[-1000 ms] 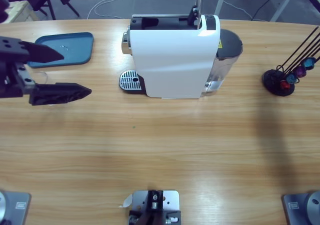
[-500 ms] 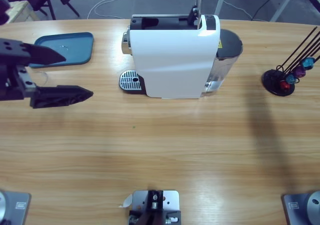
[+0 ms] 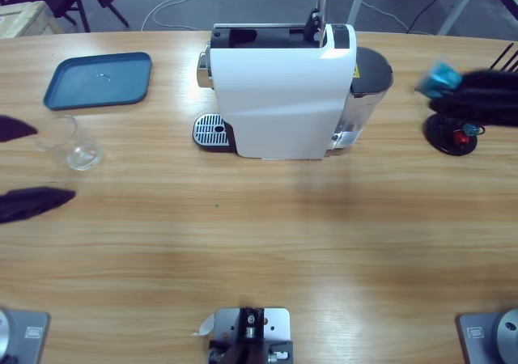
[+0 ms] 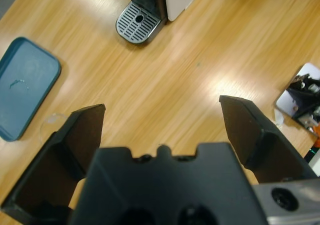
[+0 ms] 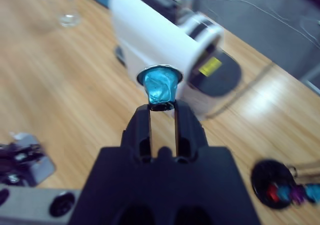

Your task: Pour coffee

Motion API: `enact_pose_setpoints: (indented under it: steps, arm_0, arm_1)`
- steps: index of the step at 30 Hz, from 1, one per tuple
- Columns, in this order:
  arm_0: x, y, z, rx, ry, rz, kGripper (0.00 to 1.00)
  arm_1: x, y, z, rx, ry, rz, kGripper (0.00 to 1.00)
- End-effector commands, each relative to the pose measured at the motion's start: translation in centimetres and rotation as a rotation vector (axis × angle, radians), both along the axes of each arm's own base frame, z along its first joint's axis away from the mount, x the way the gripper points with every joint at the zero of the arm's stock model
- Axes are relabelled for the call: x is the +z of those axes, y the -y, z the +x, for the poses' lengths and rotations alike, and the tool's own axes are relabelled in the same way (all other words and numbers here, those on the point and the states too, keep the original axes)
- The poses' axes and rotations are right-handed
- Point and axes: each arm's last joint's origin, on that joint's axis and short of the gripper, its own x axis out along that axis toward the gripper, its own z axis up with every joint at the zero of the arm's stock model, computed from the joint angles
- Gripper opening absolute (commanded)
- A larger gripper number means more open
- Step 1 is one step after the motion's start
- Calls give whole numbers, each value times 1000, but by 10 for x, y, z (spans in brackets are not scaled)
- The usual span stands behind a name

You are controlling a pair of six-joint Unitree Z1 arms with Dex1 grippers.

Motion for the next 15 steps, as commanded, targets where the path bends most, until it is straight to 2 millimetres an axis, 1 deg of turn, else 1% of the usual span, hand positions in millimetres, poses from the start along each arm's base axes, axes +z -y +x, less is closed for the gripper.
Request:
enact_pose_setpoints:
  steps: [1, 5, 8, 11, 15]
  arm_0:
    - [-11, -25, -13, 17, 11, 26, 1000]
    - [-10, -31, -13, 33, 20, 27, 1000]
    - [-13, -33, -13, 47, 14, 35, 1000]
    - [-17, -34, -13, 52, 5, 43, 1000]
    - [-21, -35, -12, 65, -2, 52, 1000]
  arm_1:
    - [5, -102, 56, 164, 3, -138, 98]
    - [12, -148, 90, 208, 43, -188, 101]
    - [15, -174, 109, 221, 52, -188, 103]
    - [14, -189, 120, 225, 52, -187, 103]
    - [-1, -194, 129, 228, 43, -245, 103]
